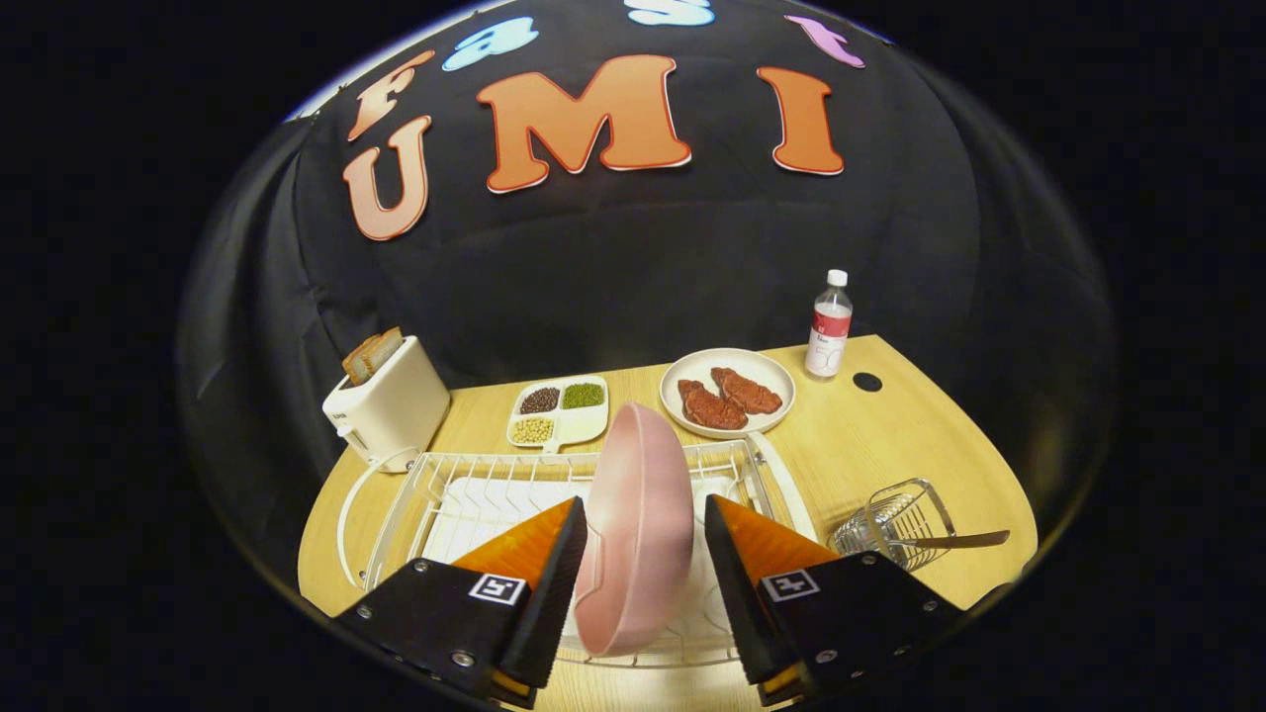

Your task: Take the plate from the dish rack, then take the spoon from the basket and place it into the plate.

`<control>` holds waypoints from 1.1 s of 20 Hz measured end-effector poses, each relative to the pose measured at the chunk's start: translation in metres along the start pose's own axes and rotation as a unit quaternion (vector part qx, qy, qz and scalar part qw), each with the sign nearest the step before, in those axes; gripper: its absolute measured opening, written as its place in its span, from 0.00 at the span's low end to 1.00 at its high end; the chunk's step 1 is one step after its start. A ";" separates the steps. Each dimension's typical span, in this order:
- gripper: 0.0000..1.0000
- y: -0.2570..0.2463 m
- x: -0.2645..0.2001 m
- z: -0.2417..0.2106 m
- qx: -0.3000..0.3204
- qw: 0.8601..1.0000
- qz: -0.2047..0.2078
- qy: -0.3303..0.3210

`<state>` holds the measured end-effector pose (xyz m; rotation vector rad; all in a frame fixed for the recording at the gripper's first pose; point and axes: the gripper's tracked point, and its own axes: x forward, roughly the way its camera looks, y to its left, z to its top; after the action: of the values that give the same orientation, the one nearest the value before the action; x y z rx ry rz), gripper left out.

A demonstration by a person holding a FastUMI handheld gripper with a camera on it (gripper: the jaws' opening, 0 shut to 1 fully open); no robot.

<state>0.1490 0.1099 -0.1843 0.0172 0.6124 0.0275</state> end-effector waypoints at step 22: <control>0.22 -0.034 -0.022 0.053 -0.007 0.995 -0.095 -0.042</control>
<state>0.1620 0.0745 -0.1294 -0.0525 0.5283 -0.1524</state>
